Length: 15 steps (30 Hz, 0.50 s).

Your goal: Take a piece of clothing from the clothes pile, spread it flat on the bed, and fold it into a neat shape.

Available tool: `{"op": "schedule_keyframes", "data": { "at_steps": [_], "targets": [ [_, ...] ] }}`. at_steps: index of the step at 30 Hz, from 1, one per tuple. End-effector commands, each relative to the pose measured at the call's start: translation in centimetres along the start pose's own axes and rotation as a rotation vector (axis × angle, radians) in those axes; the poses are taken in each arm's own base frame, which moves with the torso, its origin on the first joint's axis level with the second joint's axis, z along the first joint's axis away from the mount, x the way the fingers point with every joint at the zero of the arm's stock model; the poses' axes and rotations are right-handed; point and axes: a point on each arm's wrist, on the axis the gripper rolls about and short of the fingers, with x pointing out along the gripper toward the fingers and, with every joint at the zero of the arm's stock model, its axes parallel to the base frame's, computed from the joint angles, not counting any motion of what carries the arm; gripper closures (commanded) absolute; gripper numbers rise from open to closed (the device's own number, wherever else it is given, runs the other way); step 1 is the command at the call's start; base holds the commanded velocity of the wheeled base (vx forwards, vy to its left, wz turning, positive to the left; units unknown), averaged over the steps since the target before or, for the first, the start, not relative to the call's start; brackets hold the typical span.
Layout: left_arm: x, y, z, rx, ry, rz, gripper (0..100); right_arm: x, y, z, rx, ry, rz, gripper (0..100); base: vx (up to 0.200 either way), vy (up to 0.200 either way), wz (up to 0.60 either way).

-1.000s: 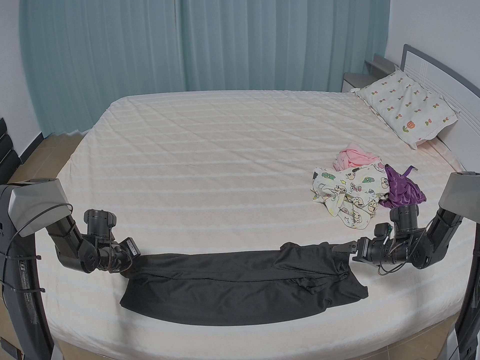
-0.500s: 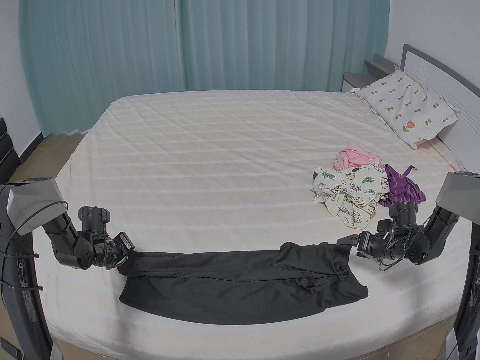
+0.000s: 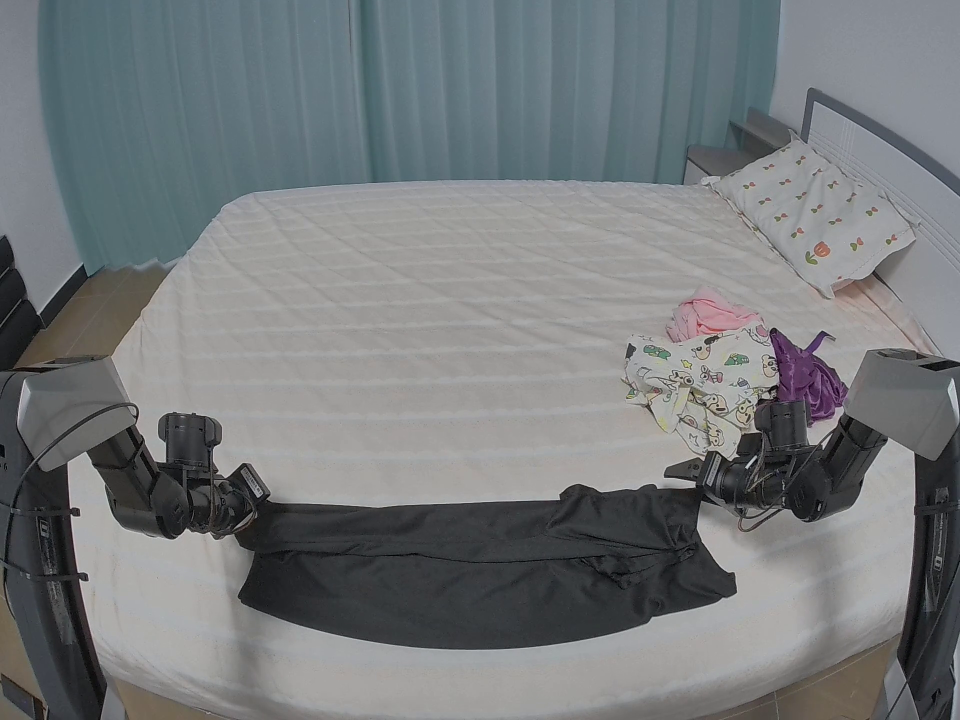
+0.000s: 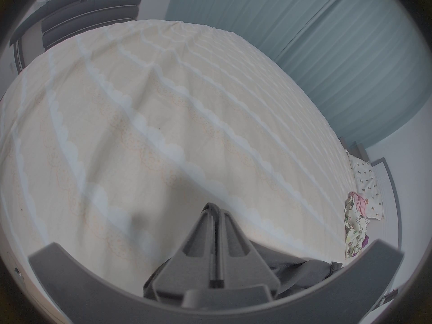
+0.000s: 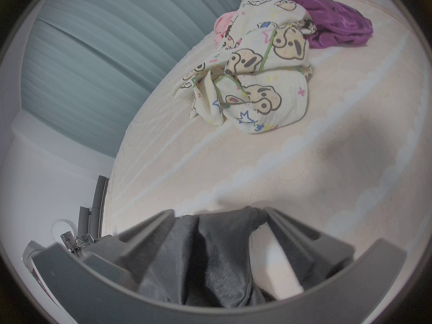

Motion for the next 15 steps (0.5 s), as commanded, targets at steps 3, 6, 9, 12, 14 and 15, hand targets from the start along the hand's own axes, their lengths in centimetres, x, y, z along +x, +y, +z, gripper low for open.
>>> {"op": "schedule_keyframes", "data": {
  "at_steps": [3,6,9,12,14,15],
  "targets": [
    [0.1,0.0,0.0,0.000,0.000,0.000,100,1.6,-0.1,-0.5,0.000,0.017,0.002,100,0.000,0.000,0.00],
    [0.1,0.0,0.0,0.000,-0.001,0.001,100,1.7,-0.1,-0.1,0.005,0.000,0.011,100,0.000,0.000,0.00],
    [0.1,0.0,0.0,0.001,-0.004,0.003,100,1.6,0.2,0.4,0.036,-0.029,0.027,100,0.000,0.000,0.00],
    [0.0,0.2,0.3,-0.014,-0.011,0.005,100,1.6,0.3,1.2,0.067,-0.096,0.040,100,0.000,0.000,0.00],
    [0.0,0.3,0.6,-0.027,-0.020,0.004,100,1.6,0.4,1.7,0.083,-0.147,0.052,100,0.000,0.000,0.00],
    [0.0,0.3,0.9,-0.040,-0.028,0.003,100,1.7,0.3,1.6,0.089,-0.167,0.063,100,0.000,0.000,0.00]
  ]
}}
